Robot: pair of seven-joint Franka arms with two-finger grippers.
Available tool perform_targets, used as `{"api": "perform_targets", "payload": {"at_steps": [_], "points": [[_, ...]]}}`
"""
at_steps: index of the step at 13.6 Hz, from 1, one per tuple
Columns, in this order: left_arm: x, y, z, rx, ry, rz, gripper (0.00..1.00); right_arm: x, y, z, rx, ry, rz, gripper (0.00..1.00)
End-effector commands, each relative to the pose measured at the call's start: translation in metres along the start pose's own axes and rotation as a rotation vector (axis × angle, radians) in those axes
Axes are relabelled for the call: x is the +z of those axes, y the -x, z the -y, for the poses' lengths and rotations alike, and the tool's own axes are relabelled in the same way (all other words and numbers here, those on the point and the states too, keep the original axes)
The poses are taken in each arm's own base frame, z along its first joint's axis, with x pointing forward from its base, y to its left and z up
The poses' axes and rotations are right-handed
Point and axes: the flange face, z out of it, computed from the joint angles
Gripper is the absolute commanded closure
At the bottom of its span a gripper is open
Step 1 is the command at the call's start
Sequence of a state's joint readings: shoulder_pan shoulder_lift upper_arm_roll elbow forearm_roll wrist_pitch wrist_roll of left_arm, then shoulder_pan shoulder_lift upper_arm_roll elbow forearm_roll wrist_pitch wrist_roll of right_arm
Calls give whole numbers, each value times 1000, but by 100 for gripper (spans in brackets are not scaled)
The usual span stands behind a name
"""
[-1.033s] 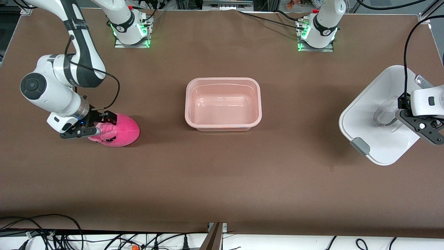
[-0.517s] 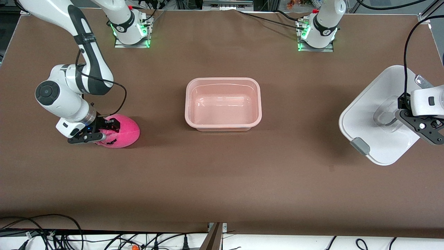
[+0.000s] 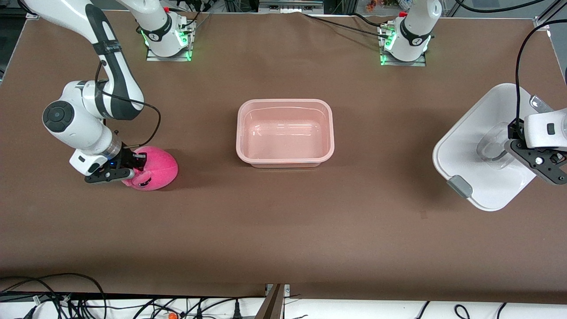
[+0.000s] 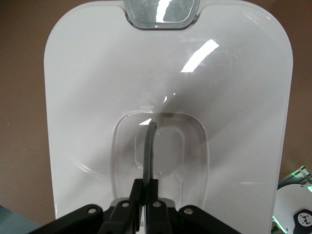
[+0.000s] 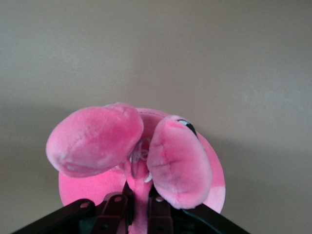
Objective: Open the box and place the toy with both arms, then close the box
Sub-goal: 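Lower the right gripper onto the pink plush toy and grasp it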
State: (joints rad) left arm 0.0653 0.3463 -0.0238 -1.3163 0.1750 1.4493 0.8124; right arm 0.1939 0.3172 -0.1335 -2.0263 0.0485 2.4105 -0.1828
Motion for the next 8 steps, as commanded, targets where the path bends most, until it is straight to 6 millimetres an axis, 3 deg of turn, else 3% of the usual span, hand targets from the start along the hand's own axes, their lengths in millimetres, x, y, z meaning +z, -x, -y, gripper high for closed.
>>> {"api": "perform_targets", "payload": {"at_steps": [1,4,6,8], "points": [[-10,5,-2,17,-2,-2,100,-11,-3,-1,-73,-4,-4,100],[-9,2,-4,20,16,-17,100,-40,-18,6,-84,-20,44,100],[-9,2,-4,20,15,-18,100,-74,-35,16,-104,-26,64,100],[-8,1,-5,21,16,-18,100,-108,-53,47,-154,-28,74,100]]}}
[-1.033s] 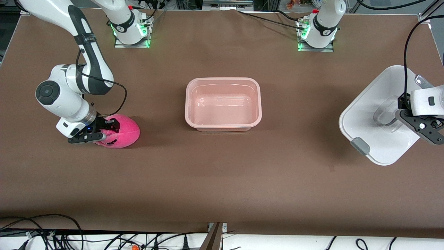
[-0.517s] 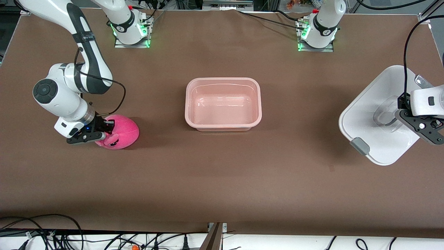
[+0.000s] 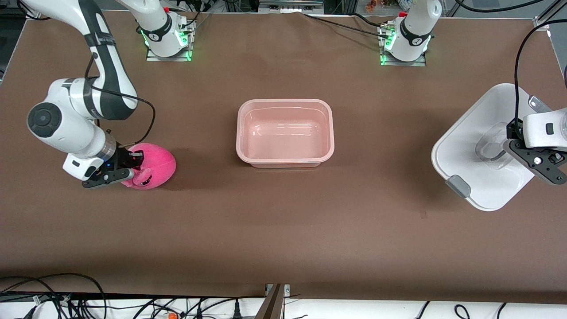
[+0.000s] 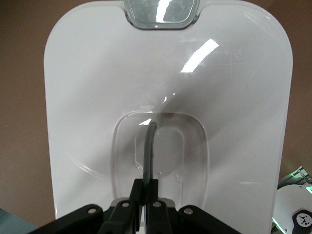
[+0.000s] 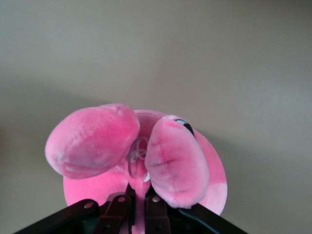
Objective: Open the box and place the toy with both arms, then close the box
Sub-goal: 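Carry the pink toy with the right gripper over the open box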
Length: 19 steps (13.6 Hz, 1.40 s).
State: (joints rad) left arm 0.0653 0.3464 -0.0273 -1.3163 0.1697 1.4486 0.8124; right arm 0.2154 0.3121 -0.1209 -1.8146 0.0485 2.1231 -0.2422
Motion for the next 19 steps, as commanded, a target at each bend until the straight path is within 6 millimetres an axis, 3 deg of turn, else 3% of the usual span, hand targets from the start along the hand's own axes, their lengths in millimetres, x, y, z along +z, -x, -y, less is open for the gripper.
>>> {"api": "perform_targets", "payload": {"at_steps": [1,4,6,10,14,17,19], "points": [[-8,3,-3,18,12,-14,100,-56,-27,52,-88,3,13,100],[-7,4,-2,18,12,-13,100,-72,-42,103,-157,-19,67,100],[-7,4,-2,16,13,-14,100,-86,-44,164,-228,-4,60,100],[-8,3,-2,18,13,-14,100,-120,-30,268,-267,-2,94,100],[-8,3,-2,18,13,-14,100,-115,-8,360,-401,16,121,100],[-8,1,-4,21,12,-15,100,-108,-11,419,-497,38,115,100],[-8,2,-3,21,13,-15,100,-101,-19,445,-547,53,136,100]]}}
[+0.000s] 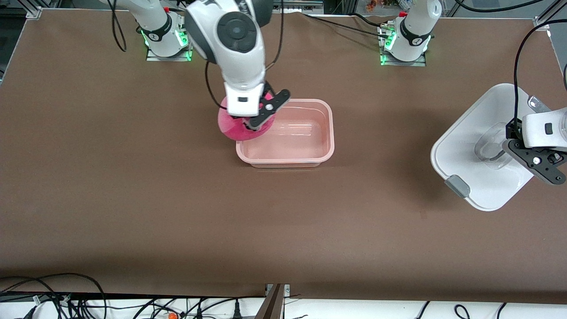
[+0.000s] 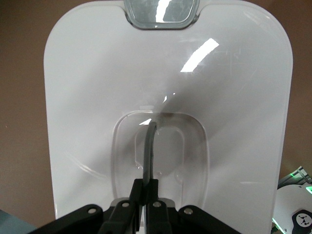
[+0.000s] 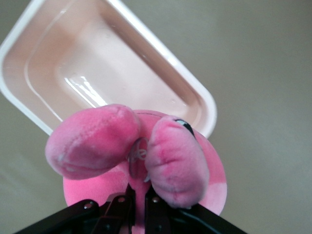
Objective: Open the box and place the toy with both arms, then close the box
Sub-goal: 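Carry the pink toy with the right gripper over the open box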
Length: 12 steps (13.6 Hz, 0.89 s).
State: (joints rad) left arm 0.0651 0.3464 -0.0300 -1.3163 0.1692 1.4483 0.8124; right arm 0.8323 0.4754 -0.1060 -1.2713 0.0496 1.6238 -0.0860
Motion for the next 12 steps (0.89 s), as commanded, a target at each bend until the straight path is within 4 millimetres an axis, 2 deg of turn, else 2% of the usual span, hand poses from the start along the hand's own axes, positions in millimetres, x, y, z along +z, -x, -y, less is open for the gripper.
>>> {"api": "perform_targets", "payload": {"at_steps": [1,3,7,9,12], "points": [[-8,3,-2,18,12,-14,100,5,-35,18,-87,39,30,100],[-7,3,-2,17,13,-13,100,15,-42,28,-139,70,33,100],[-8,3,-3,18,17,-20,100,52,-52,41,-234,99,97,100],[-8,2,-3,19,17,-20,100,71,-56,56,-265,131,127,100],[-8,2,-3,21,17,-20,100,98,-64,63,-284,170,146,100]]}}
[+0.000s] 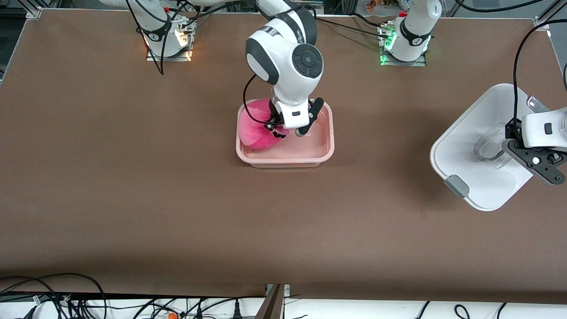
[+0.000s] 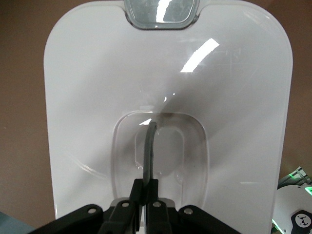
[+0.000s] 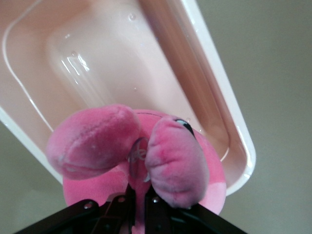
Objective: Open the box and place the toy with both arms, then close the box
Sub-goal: 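Release the pink toy into the box and raise the right gripper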
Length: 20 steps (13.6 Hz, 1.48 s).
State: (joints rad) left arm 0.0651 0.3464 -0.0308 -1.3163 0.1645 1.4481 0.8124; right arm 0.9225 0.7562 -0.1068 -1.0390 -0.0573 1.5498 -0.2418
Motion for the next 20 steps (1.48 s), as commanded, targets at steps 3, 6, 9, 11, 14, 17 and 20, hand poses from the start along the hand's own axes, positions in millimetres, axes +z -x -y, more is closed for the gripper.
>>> {"api": "perform_targets", "payload": {"at_steps": [3,6,9,11,14,17,20], "points": [[-7,4,-2,16,13,-15,100,37,-26,5,-26,47,13,100],[-7,4,-2,16,13,-15,100,65,-42,19,-41,80,9,1],[-7,4,-1,16,12,-14,100,55,-40,13,-29,109,-4,0],[-7,4,-2,16,13,-15,100,32,-27,-4,6,123,-13,0],[-7,4,-2,18,13,-15,100,-33,3,-38,74,154,-96,0],[-8,-2,-7,29,24,-24,100,-97,48,-66,143,162,-151,0],[-12,-29,-33,78,31,-41,100,-127,104,-116,338,44,-150,0]]}}
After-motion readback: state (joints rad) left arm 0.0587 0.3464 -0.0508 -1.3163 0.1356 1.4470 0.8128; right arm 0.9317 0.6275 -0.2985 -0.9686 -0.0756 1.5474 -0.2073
